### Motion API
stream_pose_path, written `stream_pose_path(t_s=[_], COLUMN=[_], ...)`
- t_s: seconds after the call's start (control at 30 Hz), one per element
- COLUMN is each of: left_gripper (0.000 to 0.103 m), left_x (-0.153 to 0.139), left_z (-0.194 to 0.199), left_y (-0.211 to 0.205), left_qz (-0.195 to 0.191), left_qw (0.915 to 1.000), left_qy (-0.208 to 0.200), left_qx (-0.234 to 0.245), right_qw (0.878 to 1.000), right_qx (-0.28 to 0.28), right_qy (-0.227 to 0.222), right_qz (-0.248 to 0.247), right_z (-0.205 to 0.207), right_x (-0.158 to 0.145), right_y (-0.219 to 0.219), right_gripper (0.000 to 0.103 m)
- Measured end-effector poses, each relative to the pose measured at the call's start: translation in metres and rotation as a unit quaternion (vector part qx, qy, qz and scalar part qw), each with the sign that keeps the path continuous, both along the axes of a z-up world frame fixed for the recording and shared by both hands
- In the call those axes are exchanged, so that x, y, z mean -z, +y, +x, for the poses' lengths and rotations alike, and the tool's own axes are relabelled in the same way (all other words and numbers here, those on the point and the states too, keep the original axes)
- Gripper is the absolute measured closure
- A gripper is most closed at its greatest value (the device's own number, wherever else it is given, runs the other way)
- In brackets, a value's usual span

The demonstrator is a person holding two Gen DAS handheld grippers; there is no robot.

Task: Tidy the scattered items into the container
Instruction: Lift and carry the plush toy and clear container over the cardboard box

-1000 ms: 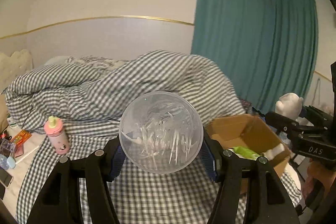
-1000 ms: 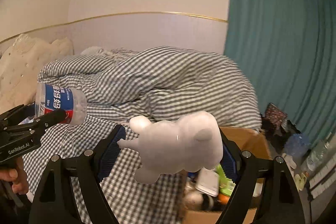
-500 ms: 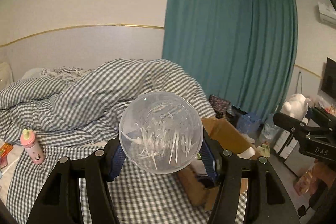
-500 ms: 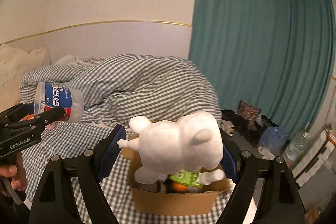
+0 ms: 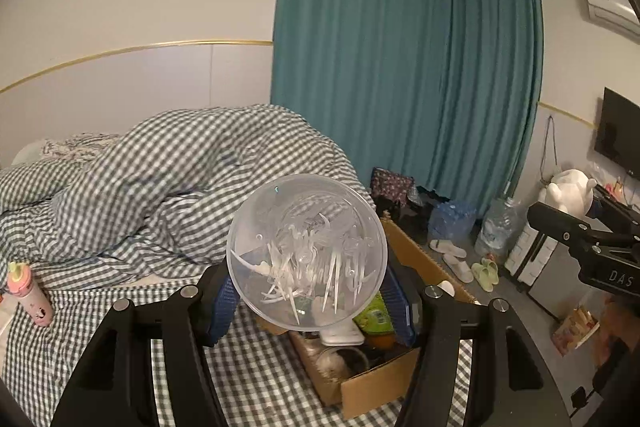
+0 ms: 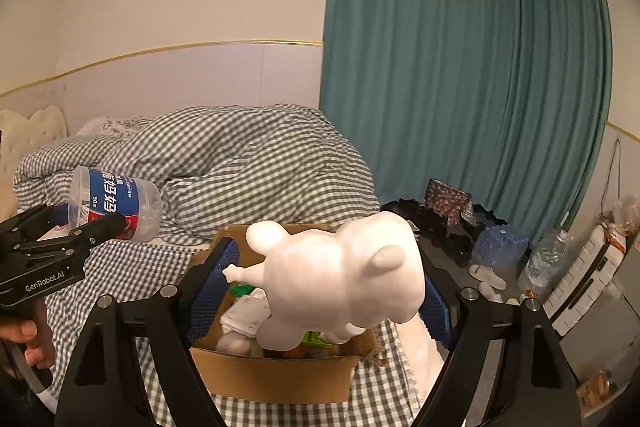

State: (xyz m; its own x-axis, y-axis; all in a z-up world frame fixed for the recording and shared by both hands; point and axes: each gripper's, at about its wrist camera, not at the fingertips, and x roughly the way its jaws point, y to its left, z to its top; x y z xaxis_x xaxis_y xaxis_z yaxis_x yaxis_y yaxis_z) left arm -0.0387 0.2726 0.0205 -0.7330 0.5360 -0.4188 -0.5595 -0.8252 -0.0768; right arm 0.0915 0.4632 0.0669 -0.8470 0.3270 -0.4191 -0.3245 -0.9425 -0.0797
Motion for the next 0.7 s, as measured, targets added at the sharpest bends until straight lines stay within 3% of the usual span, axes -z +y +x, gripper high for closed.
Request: stream_pose_path(t_s=[0.27, 0.7], left_gripper=[0.039, 0.039], left_x=[0.016, 0.083], left_z=[-0.012, -0.066], left_y=[0.040, 0.093], left_qz=[-0.020, -0.073], left_qw=[0.9993, 0.9934], left_qy=[-0.016, -0.077], left_qx=[0.025, 0.045], right_qw=[1.000, 0.997], right_qx=[0.011, 0.002], right_qy=[-0.018, -0.063], right_qz=[-0.016, -0.038], right_z=[-0.016, -0.068], right_x=[0.020, 0.073], right_y=[0.033, 0.056], right_gripper=[0.021, 0.021])
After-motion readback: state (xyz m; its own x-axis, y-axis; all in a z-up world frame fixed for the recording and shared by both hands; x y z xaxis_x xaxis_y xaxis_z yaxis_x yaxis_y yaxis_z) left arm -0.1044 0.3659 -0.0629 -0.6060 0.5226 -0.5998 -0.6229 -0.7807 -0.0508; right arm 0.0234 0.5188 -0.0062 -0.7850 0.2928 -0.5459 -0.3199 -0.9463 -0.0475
